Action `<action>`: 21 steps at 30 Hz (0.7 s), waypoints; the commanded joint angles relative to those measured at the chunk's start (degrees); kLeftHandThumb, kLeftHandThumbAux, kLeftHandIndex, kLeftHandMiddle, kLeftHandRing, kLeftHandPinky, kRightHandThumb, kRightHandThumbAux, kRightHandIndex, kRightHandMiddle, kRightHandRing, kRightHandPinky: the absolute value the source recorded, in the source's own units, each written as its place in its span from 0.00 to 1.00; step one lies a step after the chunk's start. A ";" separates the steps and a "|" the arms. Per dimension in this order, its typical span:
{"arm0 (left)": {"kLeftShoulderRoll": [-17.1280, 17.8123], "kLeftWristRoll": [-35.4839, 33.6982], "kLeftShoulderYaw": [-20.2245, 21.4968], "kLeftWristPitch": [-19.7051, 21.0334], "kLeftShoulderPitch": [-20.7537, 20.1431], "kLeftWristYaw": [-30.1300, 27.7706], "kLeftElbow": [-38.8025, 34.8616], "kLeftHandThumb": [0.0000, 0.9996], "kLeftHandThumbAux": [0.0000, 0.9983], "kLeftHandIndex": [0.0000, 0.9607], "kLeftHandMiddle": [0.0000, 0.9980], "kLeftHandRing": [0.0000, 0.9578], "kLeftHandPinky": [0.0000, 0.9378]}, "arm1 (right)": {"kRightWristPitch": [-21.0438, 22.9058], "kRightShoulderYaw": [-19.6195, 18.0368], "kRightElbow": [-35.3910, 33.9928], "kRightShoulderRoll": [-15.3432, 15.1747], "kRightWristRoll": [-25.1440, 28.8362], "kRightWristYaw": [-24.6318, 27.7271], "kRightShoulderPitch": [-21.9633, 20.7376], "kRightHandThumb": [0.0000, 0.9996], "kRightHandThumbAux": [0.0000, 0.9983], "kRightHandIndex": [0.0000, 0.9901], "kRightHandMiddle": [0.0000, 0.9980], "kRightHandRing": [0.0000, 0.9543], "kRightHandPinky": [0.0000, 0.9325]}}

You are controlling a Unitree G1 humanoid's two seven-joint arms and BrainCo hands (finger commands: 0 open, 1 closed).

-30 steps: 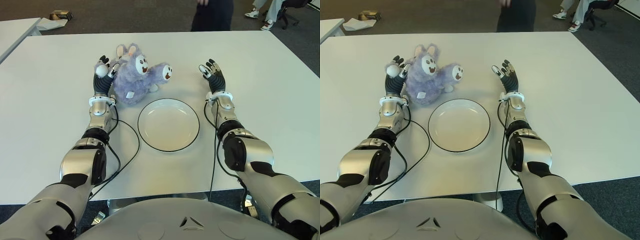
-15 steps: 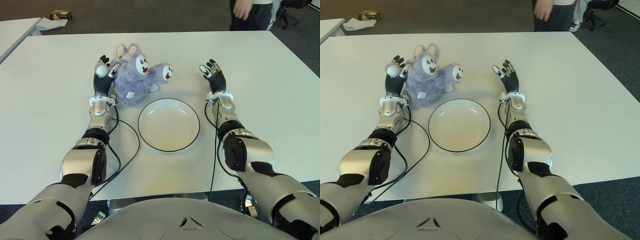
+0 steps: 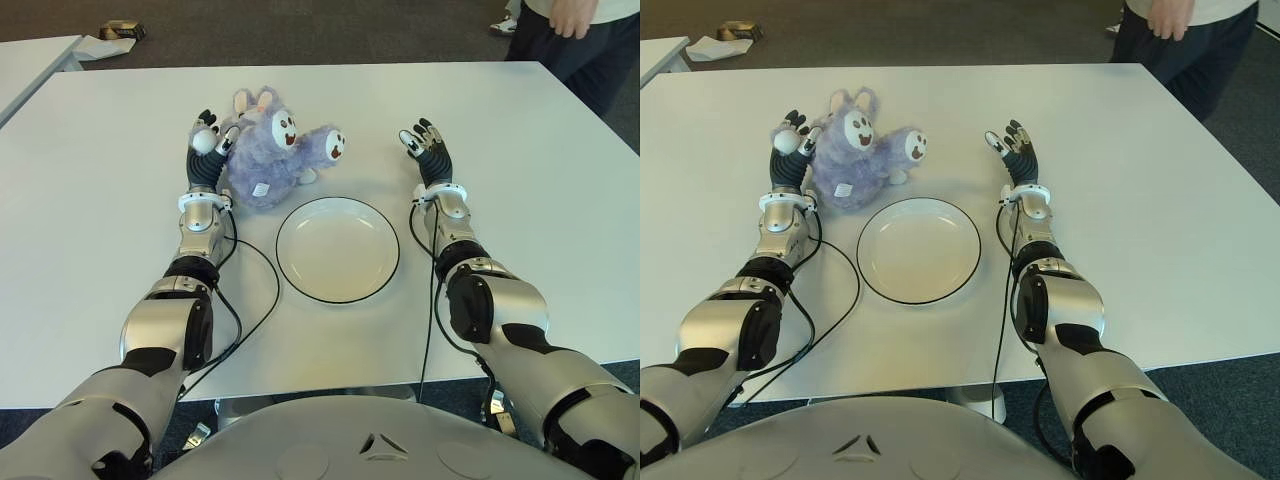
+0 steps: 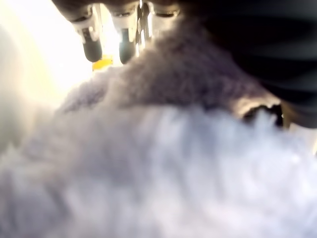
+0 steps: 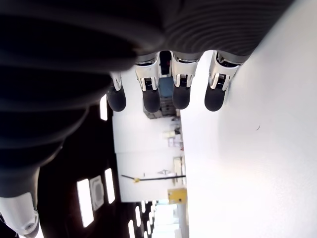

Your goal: Put the doll into the plate.

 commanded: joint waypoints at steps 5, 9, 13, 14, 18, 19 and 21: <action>-1.24 1.30 -0.50 0.26 6.37 0.44 2.78 0.00 0.49 0.00 0.09 0.08 0.06 | 2.23 -0.12 2.69 0.88 0.47 -0.25 4.55 0.08 0.59 0.03 0.05 0.04 0.04; -1.25 1.05 -0.29 0.34 6.25 0.27 2.91 0.00 0.49 0.00 0.10 0.09 0.06 | 2.19 -0.12 2.68 0.93 0.49 -0.31 4.54 0.08 0.59 0.03 0.05 0.04 0.04; -1.24 0.97 -0.24 0.35 6.23 0.12 2.92 0.00 0.50 0.00 0.09 0.08 0.05 | 2.13 -0.12 2.68 0.97 0.50 -0.36 4.54 0.08 0.59 0.02 0.05 0.04 0.04; -1.23 1.03 -0.29 0.31 6.23 0.11 2.90 0.00 0.50 0.00 0.09 0.08 0.05 | 2.13 -0.09 2.68 0.97 0.47 -0.39 4.54 0.08 0.59 0.02 0.05 0.04 0.04; -1.19 1.19 -0.43 0.17 6.27 0.10 2.85 0.00 0.50 0.00 0.09 0.08 0.06 | 2.13 -0.01 2.68 0.99 0.39 -0.45 4.53 0.08 0.59 0.03 0.05 0.04 0.03; -1.17 1.23 -0.46 0.12 6.29 0.11 2.84 0.00 0.50 0.00 0.09 0.08 0.06 | 2.13 0.00 2.69 1.00 0.39 -0.44 4.53 0.08 0.59 0.03 0.05 0.04 0.03; -1.14 1.30 -0.51 0.04 6.33 0.14 2.84 0.00 0.50 0.00 0.09 0.08 0.06 | 2.14 0.02 2.69 1.00 0.39 -0.44 4.51 0.07 0.59 0.02 0.05 0.04 0.03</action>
